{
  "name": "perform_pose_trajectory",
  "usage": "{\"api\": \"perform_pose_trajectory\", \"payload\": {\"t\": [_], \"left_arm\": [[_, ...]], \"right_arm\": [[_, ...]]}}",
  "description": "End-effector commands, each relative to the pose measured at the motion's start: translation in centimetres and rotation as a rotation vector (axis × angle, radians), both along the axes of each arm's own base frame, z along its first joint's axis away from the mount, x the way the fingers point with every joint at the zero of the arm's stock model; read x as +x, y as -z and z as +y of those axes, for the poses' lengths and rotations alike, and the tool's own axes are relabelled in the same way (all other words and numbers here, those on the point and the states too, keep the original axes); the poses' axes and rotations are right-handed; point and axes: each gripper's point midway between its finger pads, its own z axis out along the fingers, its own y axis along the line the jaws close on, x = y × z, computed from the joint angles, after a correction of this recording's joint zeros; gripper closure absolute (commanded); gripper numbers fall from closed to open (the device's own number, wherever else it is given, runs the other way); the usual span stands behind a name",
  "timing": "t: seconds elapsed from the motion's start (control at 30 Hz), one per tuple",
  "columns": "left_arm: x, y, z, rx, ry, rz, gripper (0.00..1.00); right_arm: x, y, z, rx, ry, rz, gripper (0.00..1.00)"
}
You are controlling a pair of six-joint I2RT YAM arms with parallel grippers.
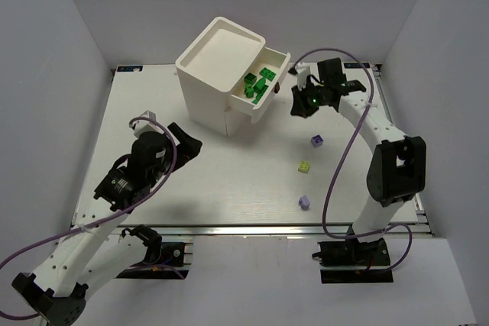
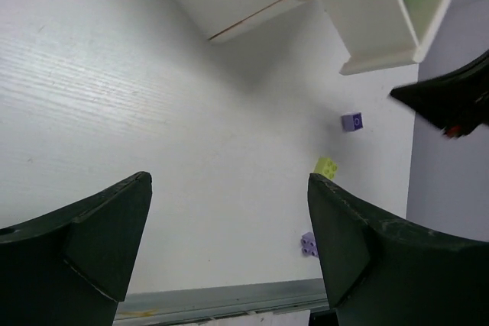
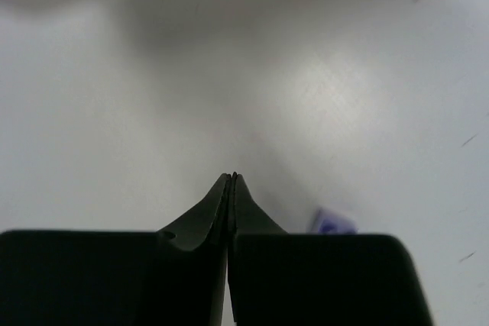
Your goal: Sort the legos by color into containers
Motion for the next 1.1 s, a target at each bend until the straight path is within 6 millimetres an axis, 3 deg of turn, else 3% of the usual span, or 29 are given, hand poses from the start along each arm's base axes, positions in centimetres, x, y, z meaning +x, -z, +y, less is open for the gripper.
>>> {"api": "perform_pose_trajectory", "payload": {"t": [0.0, 0.03, 0.07, 0.13, 0.27, 0.37, 0.67, 0.8, 1.07], "left_arm": [[-1.0, 2.6, 1.7, 0.025, -0.090, 0.095, 0.08], [-1.2, 2.8, 1.9, 0.028, -0.095, 0.101, 0.09], [-1.5, 3.1, 2.1, 0.026, -0.108, 0.116, 0.09], [-1.9, 3.0, 2.5, 0.017, -0.122, 0.115, 0.09], [-3.0, 3.0, 3.6, -0.004, -0.162, 0.116, 0.09], [-3.7, 3.1, 4.2, -0.024, -0.184, 0.119, 0.09], [-5.1, 4.2, 4.9, -0.049, -0.213, 0.149, 0.09], [-5.3, 4.3, 5.0, -0.056, -0.217, 0.149, 0.09], [-5.0, 4.4, 4.4, -0.060, -0.196, 0.154, 0.09]], "right_arm": [[5.2, -3.6, 2.5, 0.165, 0.169, 0.016, 1.00], [6.7, -5.6, 3.3, 0.204, 0.178, -0.019, 1.00], [7.5, -5.0, 3.8, 0.232, 0.218, 0.025, 1.00], [9.0, -6.4, 4.7, 0.282, 0.259, 0.018, 1.00], [11.3, -6.2, 6.1, 0.361, 0.324, 0.059, 1.00], [12.4, -7.5, 7.2, 0.425, 0.307, 0.030, 1.00], [12.3, -10.6, 10.2, 0.600, 0.160, 0.025, 1.00], [11.8, -10.6, 10.5, 0.619, 0.121, 0.026, 1.00], [12.7, -10.6, 12.2, 0.683, 0.085, 0.060, 1.00]]}}
